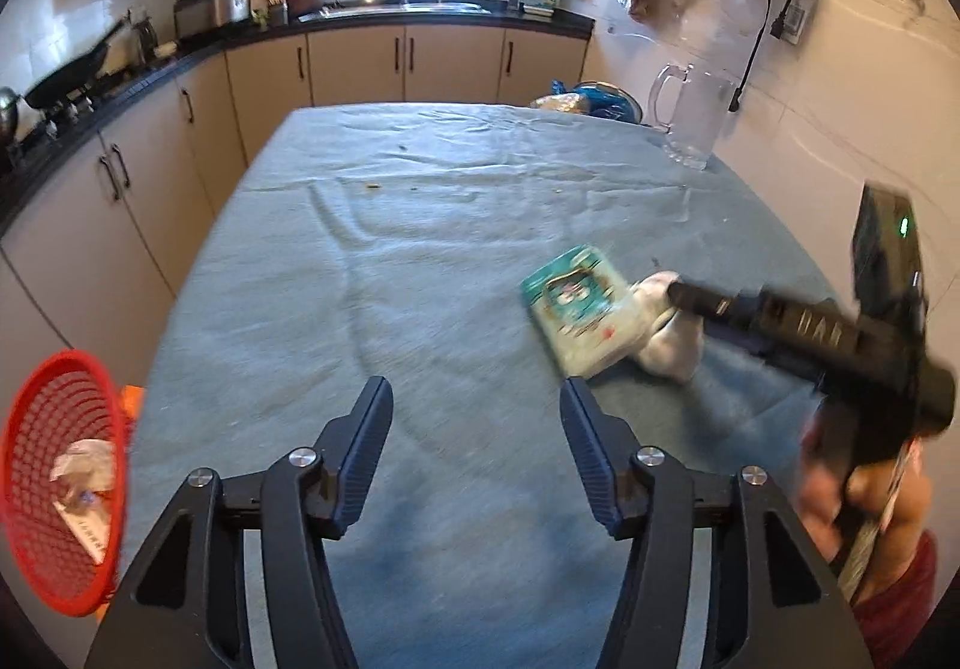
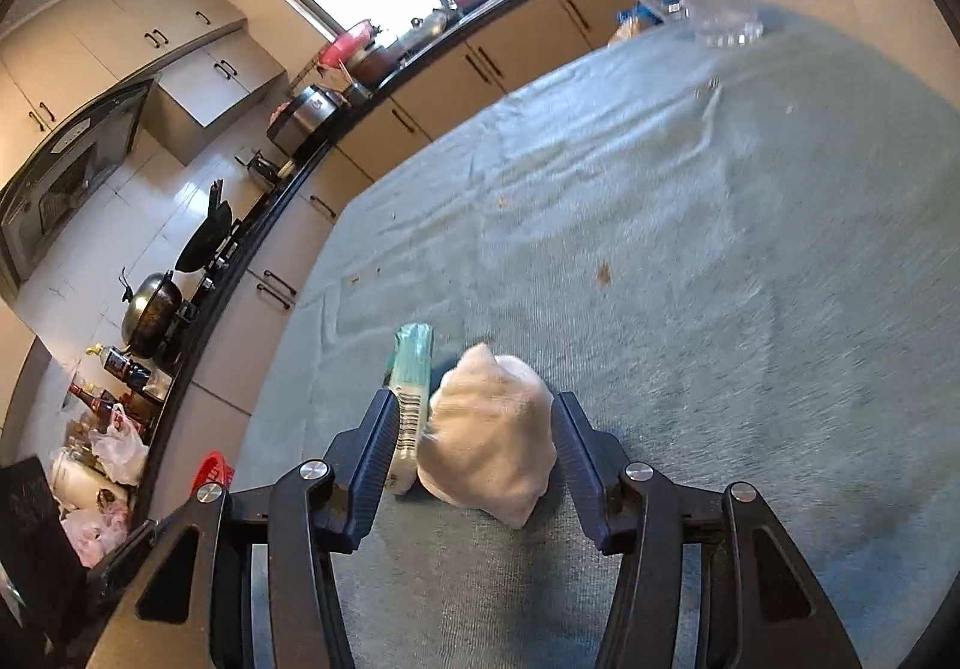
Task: Collect trash
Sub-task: 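Grasp the green cartoon pack with the left tool while the right tool grasps the white cloth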
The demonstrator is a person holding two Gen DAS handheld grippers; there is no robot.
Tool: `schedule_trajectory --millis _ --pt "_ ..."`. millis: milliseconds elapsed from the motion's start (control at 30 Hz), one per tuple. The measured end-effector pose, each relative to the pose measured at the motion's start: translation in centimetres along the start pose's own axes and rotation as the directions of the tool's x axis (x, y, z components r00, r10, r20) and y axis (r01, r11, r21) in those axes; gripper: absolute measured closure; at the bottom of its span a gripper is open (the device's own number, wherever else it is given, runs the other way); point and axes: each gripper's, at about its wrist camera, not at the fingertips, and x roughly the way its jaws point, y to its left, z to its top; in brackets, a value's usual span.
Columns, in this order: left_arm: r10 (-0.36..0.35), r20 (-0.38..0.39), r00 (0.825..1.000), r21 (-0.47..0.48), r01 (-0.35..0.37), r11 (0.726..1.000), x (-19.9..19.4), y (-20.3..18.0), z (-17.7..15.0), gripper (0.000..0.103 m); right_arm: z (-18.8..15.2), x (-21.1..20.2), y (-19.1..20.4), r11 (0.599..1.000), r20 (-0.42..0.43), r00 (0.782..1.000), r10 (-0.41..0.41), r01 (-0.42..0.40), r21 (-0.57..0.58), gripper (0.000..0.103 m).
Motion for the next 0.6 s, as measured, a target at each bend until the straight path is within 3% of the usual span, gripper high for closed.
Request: schedule_trajectory --millis 100,167,400,600 --pt "-0.034 -0.034 0.999 -0.033 0.033 0.999 1.4 -0.5 1.0 0.045 -0.3 0.2 -0.1 1.000 -0.017 1.000 0.012 -0.013 -0.018 0.075" --pt "-0.048 -0.057 0.997 -0.057 0.044 0.997 2.3 -0.8 1.5 0.045 -0.2 -0.5 -0.5 1.000 0.015 1.000 0.001 -0.001 -0.008 0.081" --pt "-0.086 -0.117 0.989 -0.101 0.074 0.992 5.5 -2.5 3.1 0.042 -0.1 -4.8 -1.9 0.995 0.205 0.975 -0.087 0.074 0.070 0.082" --pt "-0.076 -0.170 0.983 -0.093 0.061 0.994 8.4 -4.5 3.3 0.038 0.0 -6.4 -2.7 0.989 0.256 0.962 -0.096 0.062 0.138 0.082"
